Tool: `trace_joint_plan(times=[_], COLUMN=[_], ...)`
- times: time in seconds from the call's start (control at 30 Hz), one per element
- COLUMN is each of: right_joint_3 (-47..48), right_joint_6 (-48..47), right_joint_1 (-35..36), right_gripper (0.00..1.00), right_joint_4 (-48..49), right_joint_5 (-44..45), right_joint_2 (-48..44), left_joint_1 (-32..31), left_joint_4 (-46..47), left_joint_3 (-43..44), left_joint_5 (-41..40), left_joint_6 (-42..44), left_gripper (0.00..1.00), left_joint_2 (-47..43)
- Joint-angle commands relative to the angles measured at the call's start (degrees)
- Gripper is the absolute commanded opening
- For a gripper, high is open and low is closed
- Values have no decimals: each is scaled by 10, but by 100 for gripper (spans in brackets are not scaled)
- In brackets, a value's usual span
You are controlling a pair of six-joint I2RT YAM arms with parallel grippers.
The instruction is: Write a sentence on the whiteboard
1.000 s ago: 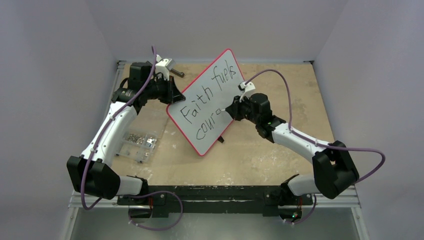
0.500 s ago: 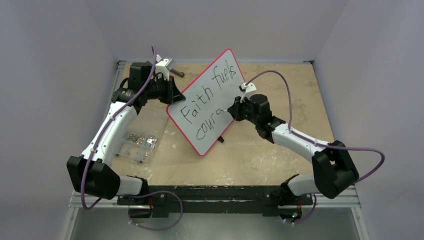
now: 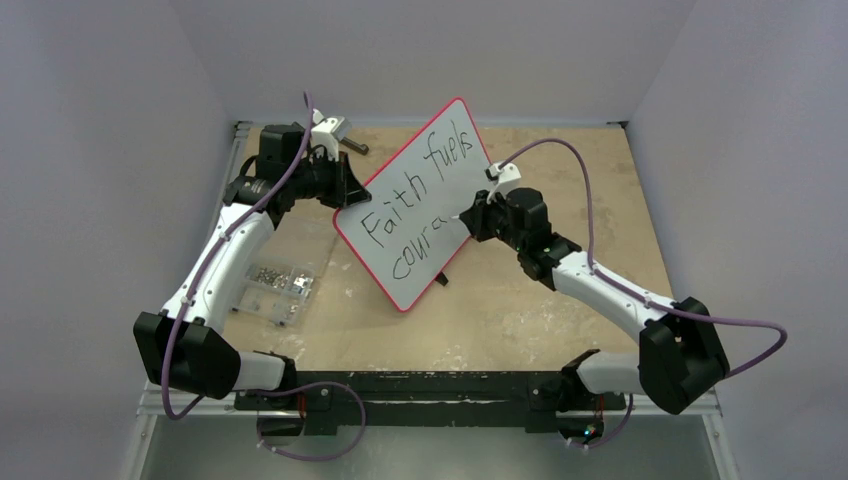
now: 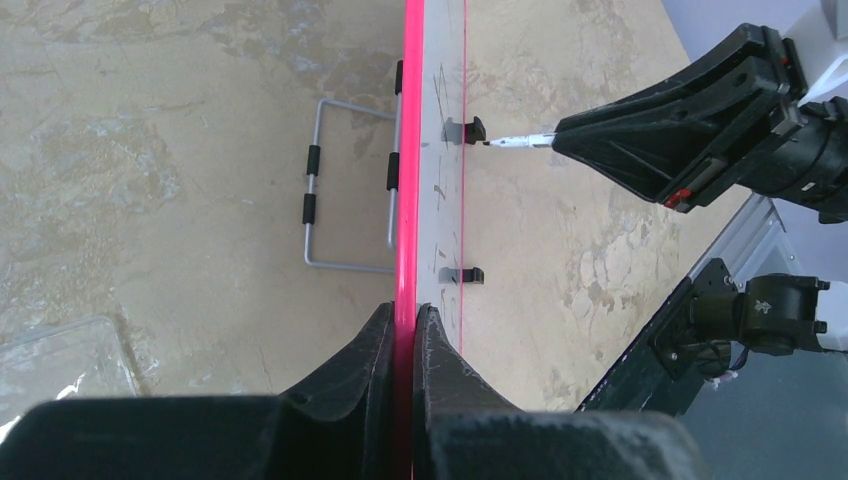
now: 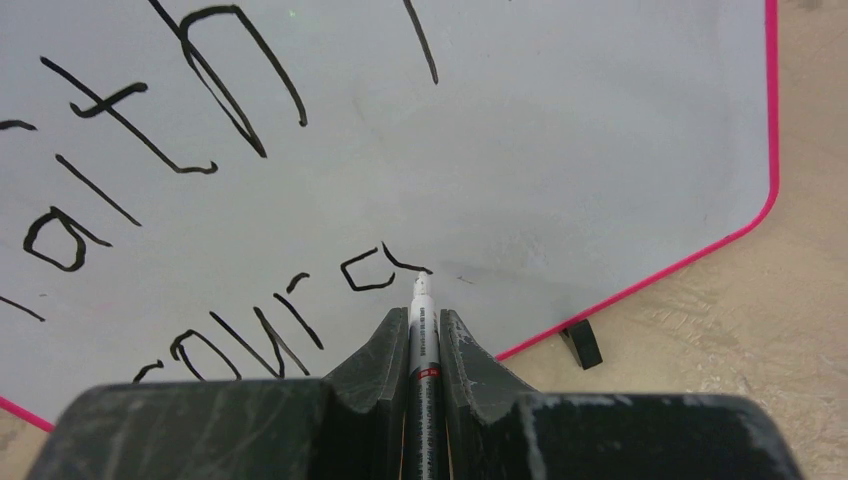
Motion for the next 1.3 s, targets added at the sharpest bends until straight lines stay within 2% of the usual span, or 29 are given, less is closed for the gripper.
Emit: trace_joint_plan(times=[0.0, 0.57, 1.27], right_joint_3=[32, 101, 86], right_joint_6=[9, 7, -19], right_joint_1=[0, -25, -25], right_gripper=[0, 0, 0], right_joint_4=[-4, -3, 31], right_joint_5=[36, 43, -59], right_joint_2=[-16, 59, 70], left_joint_1=[5, 5, 5], left_joint_4=[21, 21, 21], left_joint_3=[3, 4, 4], left_joint_5=[-50, -50, -50], left_joint_6=[25, 25, 25], left_gripper=[0, 0, 0], left_joint_2=[-19, -17, -16])
